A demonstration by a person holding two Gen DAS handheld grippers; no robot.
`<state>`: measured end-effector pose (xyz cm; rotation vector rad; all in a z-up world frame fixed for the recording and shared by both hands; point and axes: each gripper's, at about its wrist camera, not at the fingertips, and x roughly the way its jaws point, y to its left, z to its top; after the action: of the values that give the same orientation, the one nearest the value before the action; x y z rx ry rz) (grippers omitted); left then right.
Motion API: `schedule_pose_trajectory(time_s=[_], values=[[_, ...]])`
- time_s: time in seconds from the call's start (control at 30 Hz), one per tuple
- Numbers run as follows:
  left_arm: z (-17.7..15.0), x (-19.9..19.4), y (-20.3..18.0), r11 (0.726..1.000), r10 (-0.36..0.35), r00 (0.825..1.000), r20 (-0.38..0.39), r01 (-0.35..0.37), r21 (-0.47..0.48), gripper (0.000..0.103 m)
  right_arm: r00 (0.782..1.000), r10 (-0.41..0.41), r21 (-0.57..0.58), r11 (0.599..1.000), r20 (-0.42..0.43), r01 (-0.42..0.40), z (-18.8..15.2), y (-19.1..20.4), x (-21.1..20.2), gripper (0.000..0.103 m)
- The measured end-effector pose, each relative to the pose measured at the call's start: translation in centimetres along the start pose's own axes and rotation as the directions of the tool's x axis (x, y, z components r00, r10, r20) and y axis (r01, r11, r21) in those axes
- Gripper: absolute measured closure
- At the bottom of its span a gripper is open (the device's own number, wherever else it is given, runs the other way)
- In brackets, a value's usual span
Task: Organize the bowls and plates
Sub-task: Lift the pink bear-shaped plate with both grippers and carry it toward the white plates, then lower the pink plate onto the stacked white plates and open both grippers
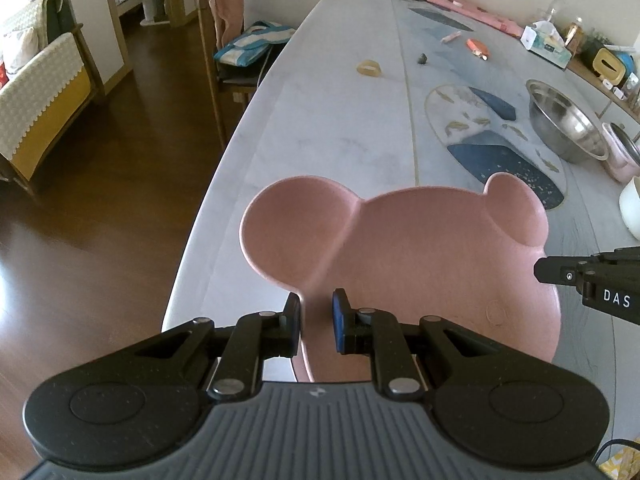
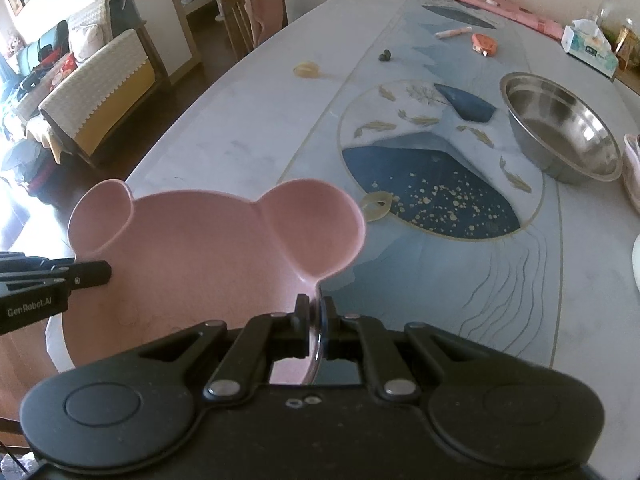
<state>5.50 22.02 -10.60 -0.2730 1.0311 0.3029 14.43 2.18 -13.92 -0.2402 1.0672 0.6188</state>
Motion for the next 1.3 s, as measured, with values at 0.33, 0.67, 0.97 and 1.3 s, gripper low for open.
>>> schedule_pose_trajectory(time_s=[0.33, 0.67, 0.97, 1.3], values=[[-0.5, 0.3, 0.0, 1.0, -0.013, 1.0, -0.016, 0.013, 0.017, 0.088, 1.0, 0.015, -0.01, 1.0, 0.006, -0.015, -0.6, 0.2, 0.2, 0.087], [-0.9, 0.1, -0.2, 0.999, -0.014, 0.999, -0.033, 0.015, 0.047, 0.087, 0.999, 0.032, 0.016, 0.999, -0.02, -0.031, -1.3, 0.0, 0.0, 0.08], [-1.3, -0.8, -0.3, 0.997, -0.021, 1.0, -0.004, 0.021, 0.073, 0.04, 0.999, 0.051, 0.016, 0.999, -0.011, -0.051, -1.8, -0.1, -0.7, 0.069], [-1.6, -3.6, -0.8, 0.991, -0.04, 0.998, 0.054, 0.032, 0.132, 0.04, 0.997, 0.077, 0.014, 0.997, 0.029, -0.077, -1.8, 0.2, -2.8, 0.056]])
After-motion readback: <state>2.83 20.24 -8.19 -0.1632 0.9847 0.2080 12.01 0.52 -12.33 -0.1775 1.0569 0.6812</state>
